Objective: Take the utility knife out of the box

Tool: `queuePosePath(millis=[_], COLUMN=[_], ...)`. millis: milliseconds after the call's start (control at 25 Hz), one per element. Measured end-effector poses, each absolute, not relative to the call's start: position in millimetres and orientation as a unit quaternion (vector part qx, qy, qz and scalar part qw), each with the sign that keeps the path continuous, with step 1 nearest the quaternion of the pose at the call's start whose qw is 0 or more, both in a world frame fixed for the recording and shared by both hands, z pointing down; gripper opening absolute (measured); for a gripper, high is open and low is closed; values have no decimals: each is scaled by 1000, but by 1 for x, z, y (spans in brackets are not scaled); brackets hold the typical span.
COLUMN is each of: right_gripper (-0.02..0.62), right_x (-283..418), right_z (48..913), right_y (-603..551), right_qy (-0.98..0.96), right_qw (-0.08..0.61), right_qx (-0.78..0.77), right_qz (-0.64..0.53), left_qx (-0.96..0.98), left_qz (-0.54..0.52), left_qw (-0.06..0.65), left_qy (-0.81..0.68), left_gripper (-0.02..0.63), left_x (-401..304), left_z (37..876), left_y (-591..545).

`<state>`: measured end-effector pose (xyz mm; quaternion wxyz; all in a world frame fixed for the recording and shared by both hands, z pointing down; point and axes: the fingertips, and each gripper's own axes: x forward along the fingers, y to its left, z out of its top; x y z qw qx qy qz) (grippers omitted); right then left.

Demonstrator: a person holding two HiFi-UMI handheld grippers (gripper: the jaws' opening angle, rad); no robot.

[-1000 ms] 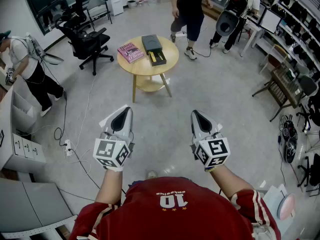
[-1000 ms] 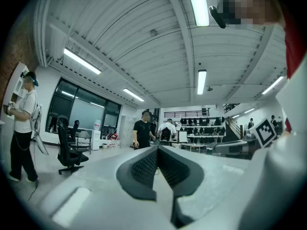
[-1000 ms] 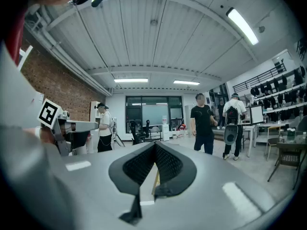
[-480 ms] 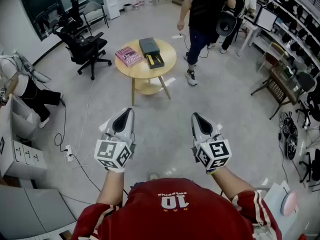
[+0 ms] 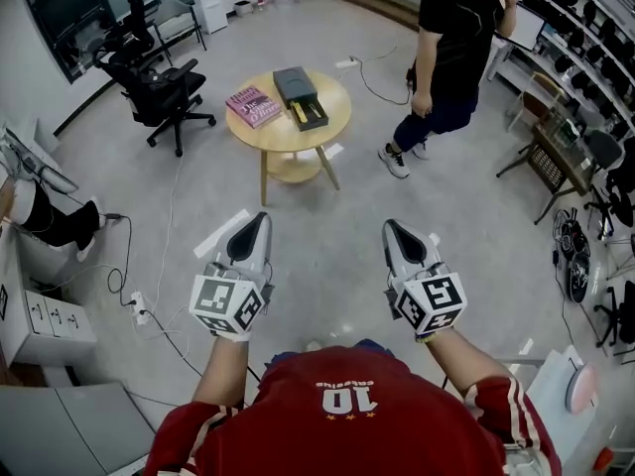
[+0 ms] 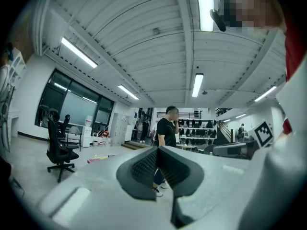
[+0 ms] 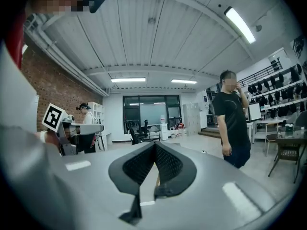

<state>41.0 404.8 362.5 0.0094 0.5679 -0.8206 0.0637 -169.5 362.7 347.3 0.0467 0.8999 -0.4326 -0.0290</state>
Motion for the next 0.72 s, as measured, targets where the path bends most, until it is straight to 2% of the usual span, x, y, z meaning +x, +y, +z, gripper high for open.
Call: queuePosePath(millis=[360, 720], right_gripper=[-9, -9], right_x=[25, 48], right_z=[371, 387], right_y=[377, 279], right_qy=[-819, -832], right_qw=[33, 22], right_qx=[568, 548], right_qz=[68, 82], left_qx=[904, 902], left_qz=[-32, -18], left_qw=[69, 67], left_qy=[-421, -426], left_gripper=[3, 3], left_x=[-186, -157], left_z=[366, 380], left_y=[327, 238])
